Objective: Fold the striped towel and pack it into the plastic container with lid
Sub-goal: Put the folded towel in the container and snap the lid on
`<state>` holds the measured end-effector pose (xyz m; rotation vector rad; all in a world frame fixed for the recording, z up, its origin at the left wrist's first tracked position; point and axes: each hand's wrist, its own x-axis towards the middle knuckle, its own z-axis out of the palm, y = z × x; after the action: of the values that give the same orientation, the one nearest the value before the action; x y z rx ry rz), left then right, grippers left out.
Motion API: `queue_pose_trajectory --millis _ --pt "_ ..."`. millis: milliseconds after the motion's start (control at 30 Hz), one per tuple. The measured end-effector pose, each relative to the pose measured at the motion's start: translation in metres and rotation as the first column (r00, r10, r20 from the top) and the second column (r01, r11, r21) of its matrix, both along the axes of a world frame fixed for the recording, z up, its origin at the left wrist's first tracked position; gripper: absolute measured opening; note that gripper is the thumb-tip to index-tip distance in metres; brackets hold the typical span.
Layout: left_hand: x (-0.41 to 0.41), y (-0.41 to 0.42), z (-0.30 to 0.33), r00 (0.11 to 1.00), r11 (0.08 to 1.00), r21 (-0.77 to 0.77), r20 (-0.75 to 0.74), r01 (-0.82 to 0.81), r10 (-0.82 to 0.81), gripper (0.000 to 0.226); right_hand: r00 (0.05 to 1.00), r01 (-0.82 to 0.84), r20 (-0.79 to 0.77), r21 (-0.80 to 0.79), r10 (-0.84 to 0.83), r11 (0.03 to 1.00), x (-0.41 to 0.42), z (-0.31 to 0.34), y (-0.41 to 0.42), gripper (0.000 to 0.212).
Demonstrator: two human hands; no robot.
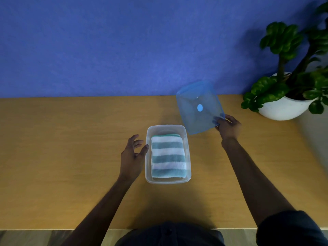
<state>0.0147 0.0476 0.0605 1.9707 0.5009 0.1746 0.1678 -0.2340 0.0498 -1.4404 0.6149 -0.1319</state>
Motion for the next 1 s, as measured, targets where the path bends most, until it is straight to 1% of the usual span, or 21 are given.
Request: queue_pose_trajectory --millis 67,100,200,267,333,533,633,733,833,900,1000 --pt "0.000 -0.002 0.001 1.000 1.000 0.003 0.010 0.006 -0.006 0.045 0.998 -0.016 0.052 -0.024 0.017 1.000 -0.010 0.008 0.002 0.020" --pt "0.000 -0.004 0.003 1.000 1.000 0.000 0.017 0.008 -0.008 0.043 0.997 -0.022 0.076 -0.060 0.026 0.998 -0.016 0.012 0.003 0.019" --pt "0.000 -0.010 0.008 0.999 0.999 -0.024 0.040 0.026 -0.025 0.038 0.986 -0.032 0.156 -0.217 0.067 0.976 -0.033 0.018 0.003 0.019" --pt "0.000 -0.014 0.011 0.997 0.998 -0.041 0.058 0.048 -0.045 0.036 0.977 -0.039 0.188 -0.325 0.105 0.945 -0.045 0.022 0.003 0.023" --pt "0.000 -0.019 0.014 0.995 0.997 -0.045 0.080 0.067 -0.063 0.034 0.967 -0.032 0.222 -0.388 0.127 0.921 -0.057 0.026 0.005 0.024" --pt "0.005 -0.034 0.031 0.982 0.990 -0.016 0.135 0.138 -0.134 0.030 0.922 0.071 0.341 -0.609 0.181 0.790 -0.095 0.053 0.015 0.022" --pt "0.008 -0.042 0.039 0.973 0.985 -0.008 0.154 0.175 -0.171 0.027 0.896 0.109 0.371 -0.715 0.243 0.690 -0.112 0.059 0.019 0.021" --pt "0.012 -0.050 0.048 0.967 0.977 -0.048 0.156 0.209 -0.199 0.024 0.877 0.162 0.387 -0.797 0.284 0.582 -0.125 0.062 0.024 0.021" --pt "0.014 -0.061 0.058 0.965 0.951 -0.193 0.144 0.244 -0.218 0.027 0.836 0.210 0.404 -0.862 0.372 0.462 -0.140 0.065 0.029 0.022" --pt "0.013 -0.070 0.063 0.964 0.917 -0.299 0.120 0.265 -0.239 0.036 0.794 0.249 0.409 -0.894 0.449 0.374 -0.150 0.066 0.033 0.023" --pt "0.011 -0.082 0.071 0.956 0.857 -0.426 0.114 0.292 -0.269 0.045 0.717 0.304 0.409 -0.912 0.565 0.274 -0.164 0.065 0.041 0.022"
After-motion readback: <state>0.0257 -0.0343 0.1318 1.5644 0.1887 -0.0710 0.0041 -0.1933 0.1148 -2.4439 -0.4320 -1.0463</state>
